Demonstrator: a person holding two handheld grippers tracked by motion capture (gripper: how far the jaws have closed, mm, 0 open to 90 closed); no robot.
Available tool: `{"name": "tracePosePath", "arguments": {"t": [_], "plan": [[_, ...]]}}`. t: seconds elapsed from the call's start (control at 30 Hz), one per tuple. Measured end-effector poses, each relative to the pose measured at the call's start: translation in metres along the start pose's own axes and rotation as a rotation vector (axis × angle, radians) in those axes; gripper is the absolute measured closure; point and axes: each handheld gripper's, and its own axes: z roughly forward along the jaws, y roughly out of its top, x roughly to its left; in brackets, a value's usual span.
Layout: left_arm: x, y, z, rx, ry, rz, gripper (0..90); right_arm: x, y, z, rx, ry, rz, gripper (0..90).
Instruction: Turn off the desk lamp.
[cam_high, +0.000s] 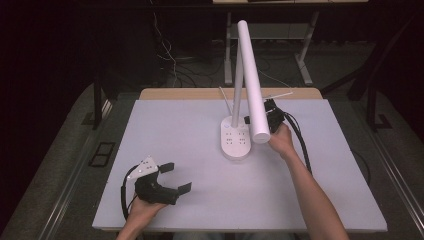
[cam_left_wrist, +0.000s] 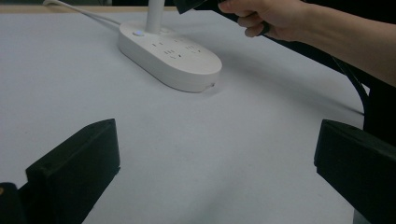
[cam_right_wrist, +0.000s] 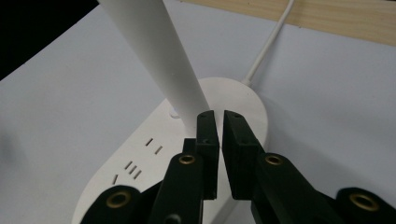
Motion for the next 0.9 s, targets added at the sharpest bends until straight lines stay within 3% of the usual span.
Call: {"name": "tracePosePath", "arguments": {"t": [0.1,0.37,0.57,0.7,0.77,0.83,0.9], "plan": [[-0.001,0.000,0.001,0.001,-0.003,0.000,0.0,0.000,-0.002,-0.010,-0.016,-0.007,-0.020,78.4],[-0.002,0.000,0.002,0.006,-0.003,0.003,0.0,0.001,-0.011,-0.040,-0.026,-0.021,-0.015,58.8],[-0.002,0.000,0.003,0.008,-0.004,-0.001,0.0,0.004,-0.018,-0.062,-0.039,-0.037,-0.028,36.0],[-0.002,0.000,0.004,0.011,-0.003,0.003,0.0,0.008,-0.025,-0.077,-0.030,-0.033,-0.030,13.5],[-0.002,0.000,0.004,0.011,-0.004,0.003,0.0,0.010,-0.030,-0.085,-0.027,-0.031,-0.037,10.2],[-0.002,-0.001,0.004,0.011,-0.003,0.004,0.0,0.014,-0.036,-0.092,-0.030,-0.031,-0.034,0.7],[-0.003,0.000,0.004,0.011,-0.003,0.004,0.0,0.017,-0.044,-0.100,-0.041,-0.019,-0.036,0.5]]}}
